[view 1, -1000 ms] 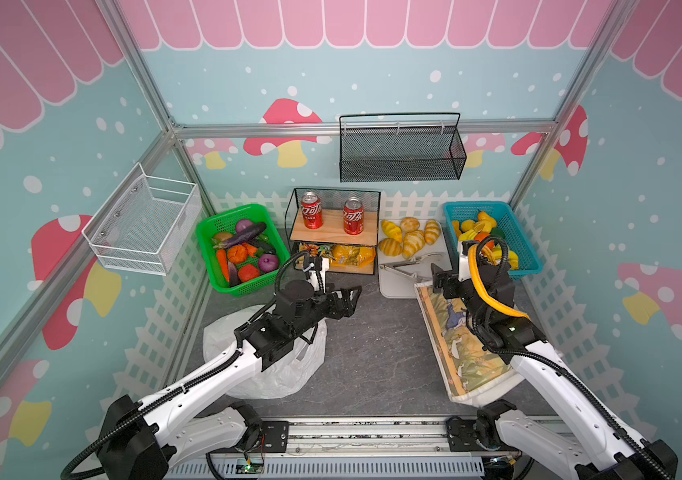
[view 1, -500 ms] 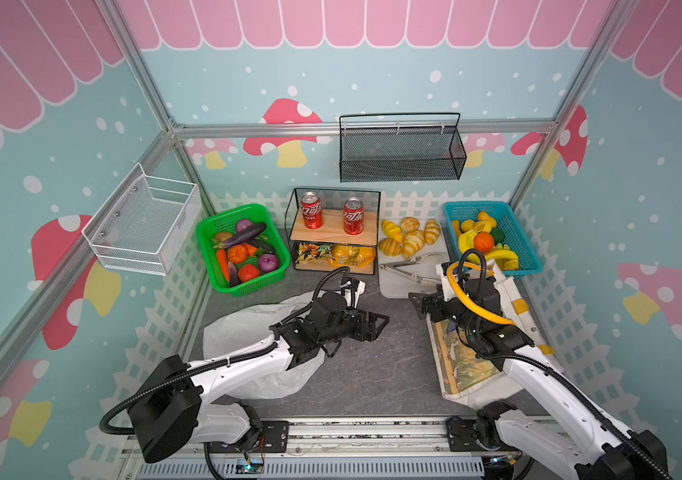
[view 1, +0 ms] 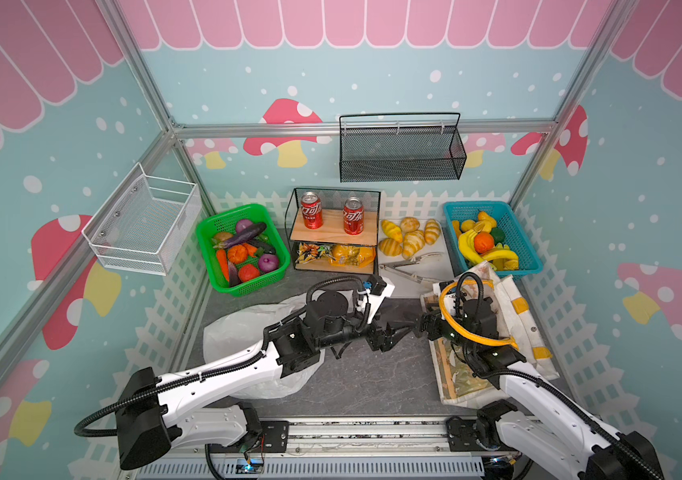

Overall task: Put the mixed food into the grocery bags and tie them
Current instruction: 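Grasp the tote's yellow handle with the left gripper near the right gripper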

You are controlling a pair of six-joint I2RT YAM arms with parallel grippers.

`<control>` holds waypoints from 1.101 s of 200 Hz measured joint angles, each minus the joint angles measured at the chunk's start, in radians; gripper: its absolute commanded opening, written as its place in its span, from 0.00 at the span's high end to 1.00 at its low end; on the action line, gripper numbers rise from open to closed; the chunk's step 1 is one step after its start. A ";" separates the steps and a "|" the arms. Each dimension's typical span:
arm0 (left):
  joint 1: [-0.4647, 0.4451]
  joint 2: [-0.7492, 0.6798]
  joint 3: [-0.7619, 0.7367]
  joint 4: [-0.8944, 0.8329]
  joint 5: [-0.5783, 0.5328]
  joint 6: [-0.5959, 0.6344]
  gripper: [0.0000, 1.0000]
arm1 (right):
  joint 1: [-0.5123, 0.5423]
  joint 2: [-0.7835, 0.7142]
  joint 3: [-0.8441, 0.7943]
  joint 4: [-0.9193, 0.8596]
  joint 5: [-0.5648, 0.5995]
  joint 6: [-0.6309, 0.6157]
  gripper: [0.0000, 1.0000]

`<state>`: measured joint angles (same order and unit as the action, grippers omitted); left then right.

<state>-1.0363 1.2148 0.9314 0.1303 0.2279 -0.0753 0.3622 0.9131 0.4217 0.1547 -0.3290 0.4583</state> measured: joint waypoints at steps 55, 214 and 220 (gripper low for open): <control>-0.059 0.132 0.126 -0.031 -0.068 0.650 0.19 | 0.000 0.023 0.000 0.015 -0.021 -0.002 0.04; -0.117 0.391 0.380 0.048 -0.208 1.131 1.00 | 0.001 0.006 -0.023 -0.012 -0.034 -0.054 0.05; -0.111 0.387 0.401 0.046 -0.203 1.111 1.00 | 0.004 -0.002 -0.037 -0.011 -0.032 -0.056 0.05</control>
<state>-1.1477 1.6020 1.3323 0.1764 0.0250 1.0359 0.3664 0.9115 0.3843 0.1440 -0.3614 0.4019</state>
